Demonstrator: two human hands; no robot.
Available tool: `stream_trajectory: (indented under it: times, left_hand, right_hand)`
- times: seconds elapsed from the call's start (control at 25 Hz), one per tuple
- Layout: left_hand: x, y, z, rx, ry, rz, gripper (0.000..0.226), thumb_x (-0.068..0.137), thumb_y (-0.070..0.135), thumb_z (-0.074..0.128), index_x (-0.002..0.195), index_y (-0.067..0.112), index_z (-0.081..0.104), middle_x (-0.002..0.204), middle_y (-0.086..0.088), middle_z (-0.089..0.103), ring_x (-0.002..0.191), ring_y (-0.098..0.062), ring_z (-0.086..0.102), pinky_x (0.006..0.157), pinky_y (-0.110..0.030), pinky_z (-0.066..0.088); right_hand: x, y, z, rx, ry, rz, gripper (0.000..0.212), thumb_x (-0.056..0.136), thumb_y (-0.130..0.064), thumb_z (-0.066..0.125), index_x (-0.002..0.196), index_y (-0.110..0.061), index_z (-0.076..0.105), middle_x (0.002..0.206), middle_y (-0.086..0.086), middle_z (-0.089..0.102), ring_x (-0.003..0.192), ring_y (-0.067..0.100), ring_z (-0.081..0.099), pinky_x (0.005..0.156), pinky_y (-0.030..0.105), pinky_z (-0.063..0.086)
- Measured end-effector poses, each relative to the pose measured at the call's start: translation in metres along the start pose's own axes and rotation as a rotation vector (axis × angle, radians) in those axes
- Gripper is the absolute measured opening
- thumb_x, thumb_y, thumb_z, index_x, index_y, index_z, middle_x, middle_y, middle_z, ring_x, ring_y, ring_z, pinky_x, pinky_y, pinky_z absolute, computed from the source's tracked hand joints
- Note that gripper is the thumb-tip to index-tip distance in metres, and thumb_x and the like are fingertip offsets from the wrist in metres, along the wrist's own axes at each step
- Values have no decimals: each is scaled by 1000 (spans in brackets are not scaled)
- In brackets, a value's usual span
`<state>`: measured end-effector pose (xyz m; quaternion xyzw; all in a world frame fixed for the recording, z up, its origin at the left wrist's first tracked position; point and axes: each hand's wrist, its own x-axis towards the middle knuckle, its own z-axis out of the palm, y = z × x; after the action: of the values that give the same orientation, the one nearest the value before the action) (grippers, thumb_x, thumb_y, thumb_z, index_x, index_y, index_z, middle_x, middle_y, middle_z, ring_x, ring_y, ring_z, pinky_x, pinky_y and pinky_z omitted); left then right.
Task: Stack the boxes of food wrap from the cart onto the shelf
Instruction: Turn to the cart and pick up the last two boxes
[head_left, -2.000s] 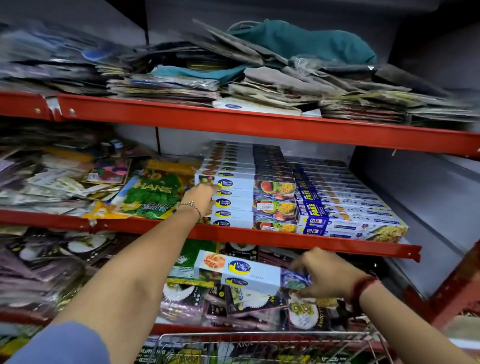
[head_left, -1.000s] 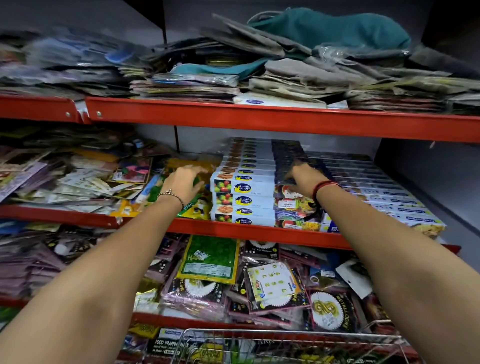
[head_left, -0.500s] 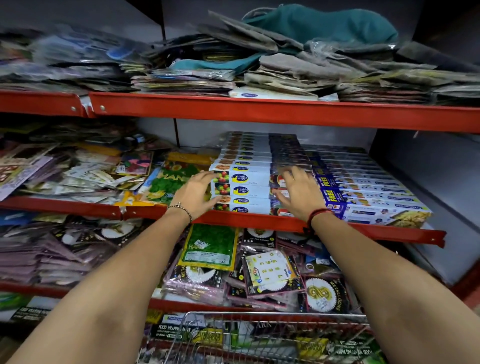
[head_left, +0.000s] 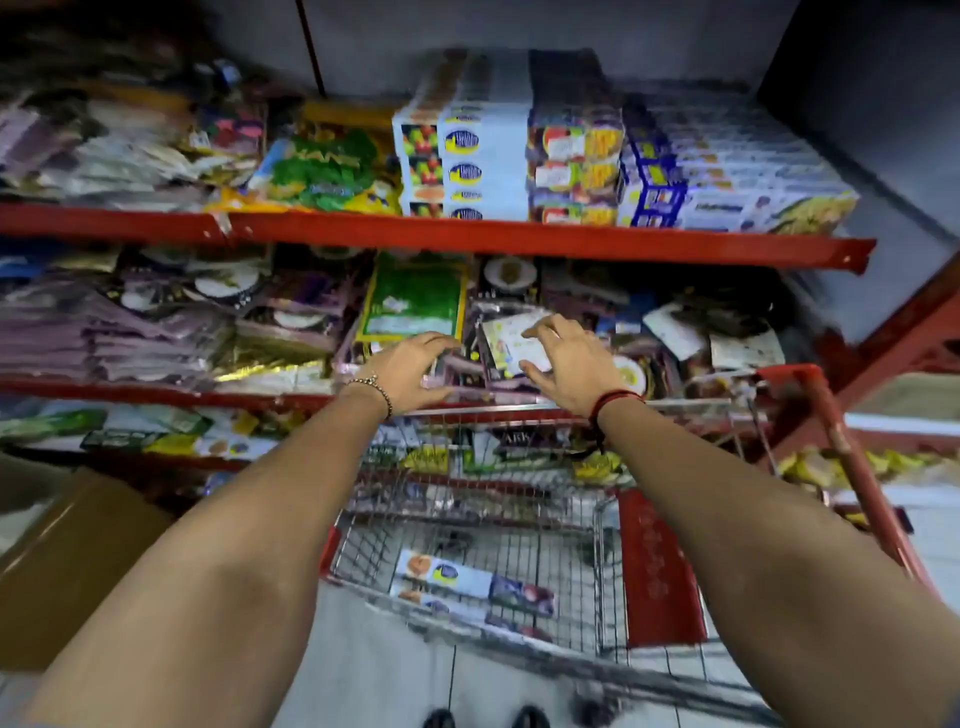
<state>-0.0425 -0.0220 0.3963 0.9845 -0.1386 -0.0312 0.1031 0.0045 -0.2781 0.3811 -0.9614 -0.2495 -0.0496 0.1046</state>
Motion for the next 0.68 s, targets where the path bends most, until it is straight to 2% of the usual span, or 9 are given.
stream_trajectory:
  times: [0.2,0.28,0.44,0.56,0.68]
  left_hand:
    - [-35,-14,105,74,-389,-59,70,89,43,65,149,26,34,154,-5,39,128,-27,53,100,-39,52]
    - [-47,-19,152,91,-523,-53,69,89,42,65,149,24,35,149,-9,45,122,-28,57,97,-38,53]
    - [-51,-32,228,118,-643,-30,62,91,40,63,147,26,39,138,-11,57,117,-31,60,91,-36,53]
    - [-42,-44,284,91,-723,-30,63,91,34,64,147,19,39,139,-14,55,124,-32,54,100,-37,48]
    - [-35,-56,327,141,-769,-4,64,86,39,69,143,24,44,139,-10,57,123,-30,57,97,-39,52]
  right_hand:
    - [-71,0,93,96,-356,71,57,93,-46,62,139,-16,49,146,13,45,132,35,45,104,47,47]
    - [-99,-1,140,130,-542,114,58,93,-46,63,141,-18,48,149,12,42,132,34,46,102,46,49]
    - [-133,-6,216,118,-812,55,53,89,-49,67,134,-23,55,135,8,60,119,30,58,94,43,54]
    - [-146,-7,270,137,-924,-17,51,87,-42,73,130,-20,58,130,6,62,117,30,59,90,39,53]
    - [-152,-8,312,60,-1045,-132,57,86,-45,73,134,-19,57,131,7,61,117,29,59,92,39,53]
